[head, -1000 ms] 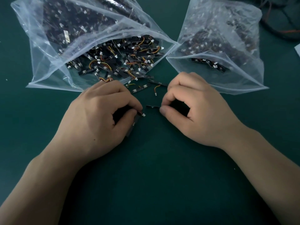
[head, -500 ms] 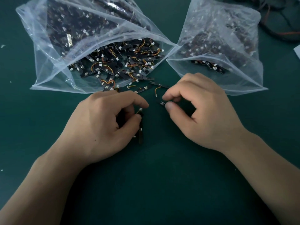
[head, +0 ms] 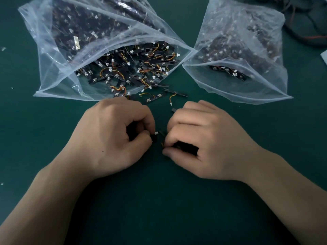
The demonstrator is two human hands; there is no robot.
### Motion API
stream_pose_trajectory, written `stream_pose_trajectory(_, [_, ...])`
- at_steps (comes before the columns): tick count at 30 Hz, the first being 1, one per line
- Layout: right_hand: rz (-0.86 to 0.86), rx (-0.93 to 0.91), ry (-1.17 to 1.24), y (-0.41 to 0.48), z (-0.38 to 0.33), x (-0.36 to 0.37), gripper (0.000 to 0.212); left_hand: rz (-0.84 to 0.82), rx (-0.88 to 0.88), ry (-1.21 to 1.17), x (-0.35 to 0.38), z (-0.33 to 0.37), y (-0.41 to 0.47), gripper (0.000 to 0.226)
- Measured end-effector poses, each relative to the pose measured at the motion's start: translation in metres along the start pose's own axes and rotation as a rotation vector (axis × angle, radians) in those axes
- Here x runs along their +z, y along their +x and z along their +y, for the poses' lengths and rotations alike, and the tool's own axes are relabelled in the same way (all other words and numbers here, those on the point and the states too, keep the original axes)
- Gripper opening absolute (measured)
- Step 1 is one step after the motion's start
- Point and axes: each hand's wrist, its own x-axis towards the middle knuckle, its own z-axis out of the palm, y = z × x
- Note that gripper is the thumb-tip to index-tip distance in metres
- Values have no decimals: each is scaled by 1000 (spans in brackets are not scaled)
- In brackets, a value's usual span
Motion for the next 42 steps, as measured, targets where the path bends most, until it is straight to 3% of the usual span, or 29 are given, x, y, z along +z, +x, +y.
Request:
stream_pose_trajectory(5, [45, 34, -3, 0, 6, -2, 5, -8, 22, 4, -2, -1, -2, 16])
stream_pose_trajectory(9, [101, 56, 6, -1, 6, 0, 17, -40, 84, 22, -1, -1, -2, 24])
stream_pose_trajectory(14, [147, 37, -25, -2, 9, 3, 14, 2, 118, 36, 4, -4, -1, 13])
stream_pose_trajectory(20, [86, 83, -1, 0, 12, -2, 4, 89, 20, -68, 4, -1, -4, 10])
stream_pose_trajectory(24, [48, 37, 47, -1, 8, -3, 3, 46, 3, -64, 3, 1, -4, 8])
stream_pose_trajectory(34, [-21, 117, 41, -1, 5, -3, 27, -97, 60, 3, -6, 3, -4, 25])
stream_pose_trajectory(42, [-95, 79, 103, -3, 2, -4, 28, -81, 128, 97, -1, 3, -3, 10])
